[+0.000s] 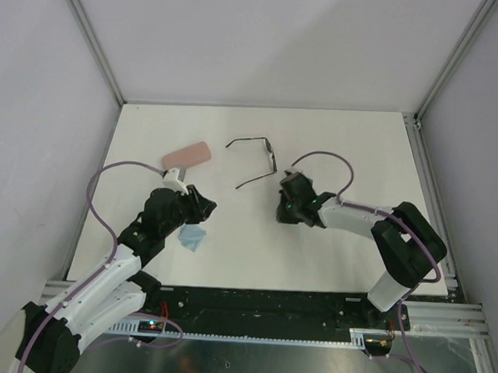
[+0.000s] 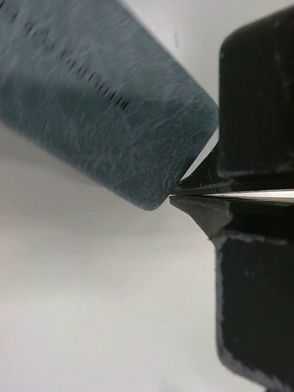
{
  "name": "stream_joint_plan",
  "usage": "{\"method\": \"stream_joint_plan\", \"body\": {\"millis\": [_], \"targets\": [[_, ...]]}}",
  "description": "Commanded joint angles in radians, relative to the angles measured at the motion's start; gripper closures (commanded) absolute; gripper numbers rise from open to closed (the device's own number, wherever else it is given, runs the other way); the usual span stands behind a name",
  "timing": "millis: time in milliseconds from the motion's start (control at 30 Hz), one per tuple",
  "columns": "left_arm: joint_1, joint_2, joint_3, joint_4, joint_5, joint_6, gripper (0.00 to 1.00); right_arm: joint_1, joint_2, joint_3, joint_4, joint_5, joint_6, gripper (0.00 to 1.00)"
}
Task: Organize the sunglasses
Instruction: Move the case with the sunglasses to the center of the board, then pick up the sunglasses case from the center of the board.
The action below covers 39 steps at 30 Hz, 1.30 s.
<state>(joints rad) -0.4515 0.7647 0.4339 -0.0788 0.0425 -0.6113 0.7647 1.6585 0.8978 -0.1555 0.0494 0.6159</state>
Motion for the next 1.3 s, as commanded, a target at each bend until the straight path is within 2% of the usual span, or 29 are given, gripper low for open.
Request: {"method": "stream_joint_plan", "body": {"millis": [0, 100, 167, 300, 367, 433, 567, 633, 733, 833, 967, 1167, 1267], "targets": [[0.013, -0.007, -0.021, 0.008, -0.053, 0.002, 0.65, -0.158, -0.074, 0.026, -0.058, 0.047, -0.058, 1.00], [0.015, 0.002, -0.007, 0.007, -0.075, 0.001, 0.62, -0.217, -0.134, 0.026, -0.084, 0.039, -0.099, 0.99], [0.017, 0.023, 0.020, 0.006, -0.081, 0.007, 0.53, -0.230, -0.179, 0.025, -0.107, 0.037, -0.120, 0.95], [0.027, 0.092, 0.128, -0.007, -0.095, 0.039, 0.26, -0.227, -0.293, -0.004, -0.141, 0.041, -0.131, 0.77], [0.034, 0.156, 0.195, -0.021, -0.101, 0.060, 0.09, -0.223, -0.369, -0.032, -0.150, 0.038, -0.126, 0.63], [0.039, 0.246, 0.289, -0.060, -0.106, 0.106, 0.03, -0.216, -0.443, -0.066, -0.153, 0.032, -0.121, 0.50], [0.045, 0.450, 0.512, -0.206, -0.181, 0.289, 0.01, -0.195, -0.591, -0.129, -0.155, 0.004, -0.120, 0.31], [0.044, 0.532, 0.595, -0.254, -0.247, 0.389, 0.00, -0.180, -0.654, -0.155, -0.159, -0.007, -0.123, 0.25], [0.045, 0.617, 0.668, -0.279, -0.376, 0.545, 0.00, -0.154, -0.722, -0.171, -0.178, -0.015, -0.129, 0.21], [0.057, 0.706, 0.704, -0.279, -0.413, 0.738, 0.00, -0.128, -0.758, -0.174, -0.199, -0.019, -0.132, 0.20], [0.126, 0.866, 0.797, -0.310, -0.395, 0.862, 0.00, -0.103, -0.774, -0.173, -0.217, -0.034, -0.132, 0.19], [0.246, 1.057, 0.971, -0.362, -0.158, 0.911, 0.00, -0.098, -0.786, -0.173, -0.230, -0.078, -0.126, 0.19], [0.281, 1.153, 1.062, -0.380, -0.100, 0.940, 0.00, -0.100, -0.795, -0.172, -0.231, -0.096, -0.119, 0.18]]}}
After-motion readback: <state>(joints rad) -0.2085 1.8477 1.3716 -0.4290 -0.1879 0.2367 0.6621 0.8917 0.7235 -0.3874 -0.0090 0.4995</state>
